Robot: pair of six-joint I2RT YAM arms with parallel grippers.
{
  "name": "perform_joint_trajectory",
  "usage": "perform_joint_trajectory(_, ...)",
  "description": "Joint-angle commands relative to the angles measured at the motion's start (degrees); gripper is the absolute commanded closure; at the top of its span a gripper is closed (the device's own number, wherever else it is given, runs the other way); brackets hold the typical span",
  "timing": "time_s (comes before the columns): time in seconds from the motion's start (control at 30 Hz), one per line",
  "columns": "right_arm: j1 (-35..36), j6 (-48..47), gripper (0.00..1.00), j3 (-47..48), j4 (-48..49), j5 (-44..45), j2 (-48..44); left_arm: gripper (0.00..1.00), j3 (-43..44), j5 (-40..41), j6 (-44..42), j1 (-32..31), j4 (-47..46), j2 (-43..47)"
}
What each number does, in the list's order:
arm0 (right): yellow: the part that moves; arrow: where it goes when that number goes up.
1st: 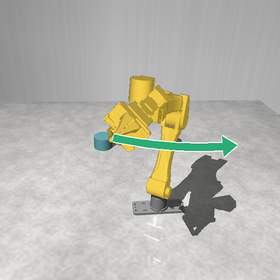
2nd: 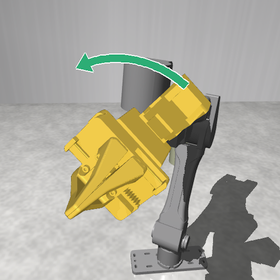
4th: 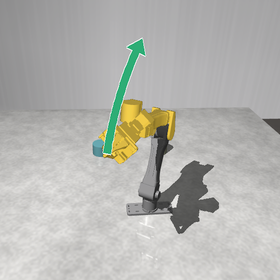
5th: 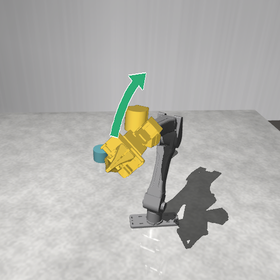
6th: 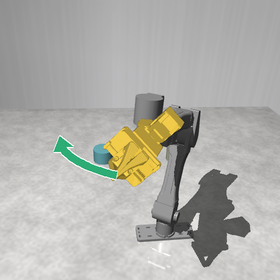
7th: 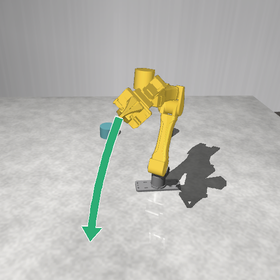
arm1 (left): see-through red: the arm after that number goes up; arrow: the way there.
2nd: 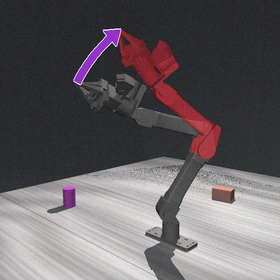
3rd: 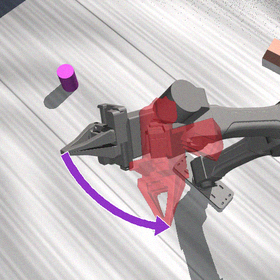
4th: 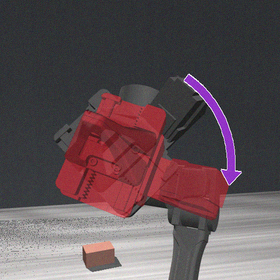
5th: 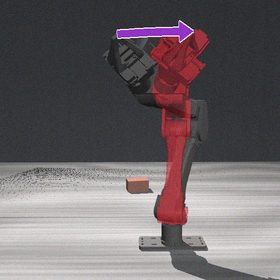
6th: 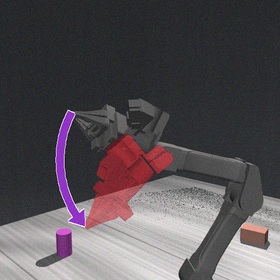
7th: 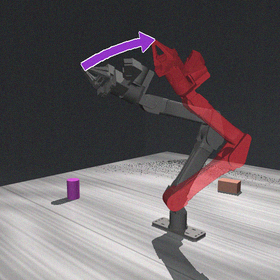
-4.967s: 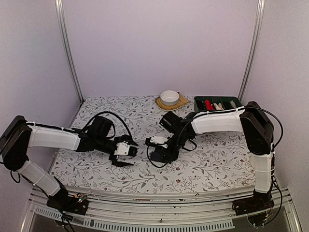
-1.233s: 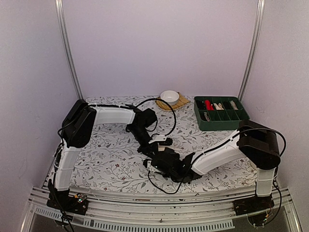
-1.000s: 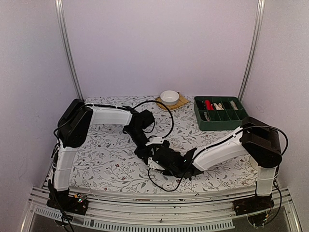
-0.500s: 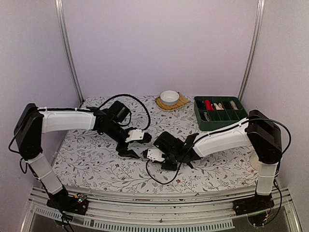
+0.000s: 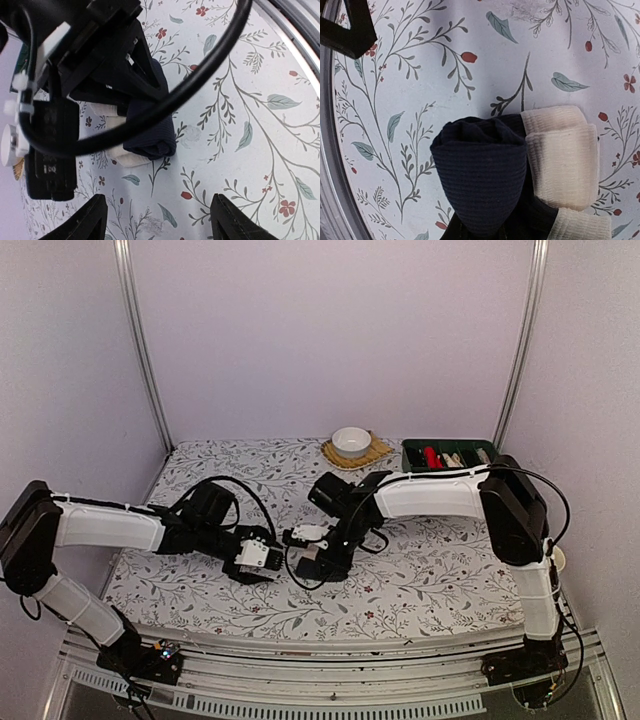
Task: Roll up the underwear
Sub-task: Roll the underwear at the center of the board.
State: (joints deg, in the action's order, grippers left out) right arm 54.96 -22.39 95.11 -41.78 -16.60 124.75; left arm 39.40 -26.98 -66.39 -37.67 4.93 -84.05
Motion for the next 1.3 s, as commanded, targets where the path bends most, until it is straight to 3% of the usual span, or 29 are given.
perform_joint_trajectory(0.0, -1.33, 2.80, 0.89, 5.44, -9.90, -9.59, 5.75, 0.28, -2.55, 0.65, -2.65, -2.38, -9.49, -0.16)
perform_joint_trajectory(0.3, -5.09, 2.54, 0.88, 7.40, -9.70, -18.74, 11.41, 0.31, -11.92, 8.02, -8.52, -10.38, -24.54, -1.70)
perform_joint_trajectory(0.5, -5.27, 0.63, 0.88, 10.36, -10.99, -21.58, 14.51, 0.40, -9.72, 14.69, -7.14, -11.99, -31.20, -8.22)
perform_joint_trajectory(0.8, -5.43, 0.54, 0.88, 11.68, -11.94, -24.63, 16.05, 0.42, -10.14, 19.05, -8.84, -13.72, -39.71, -12.31)
perform_joint_trajectory(1.13, -5.40, 1.82, 0.88, 11.65, -12.17, -26.71, 15.18, 0.69, -9.50, 23.08, -9.19, -14.02, -43.91, -17.08)
perform_joint_trajectory(1.27, -5.48, 1.83, 0.88, 11.68, -12.27, -27.53, 14.66, 0.87, -9.32, 24.63, -9.58, -14.04, -46.10, -18.81)
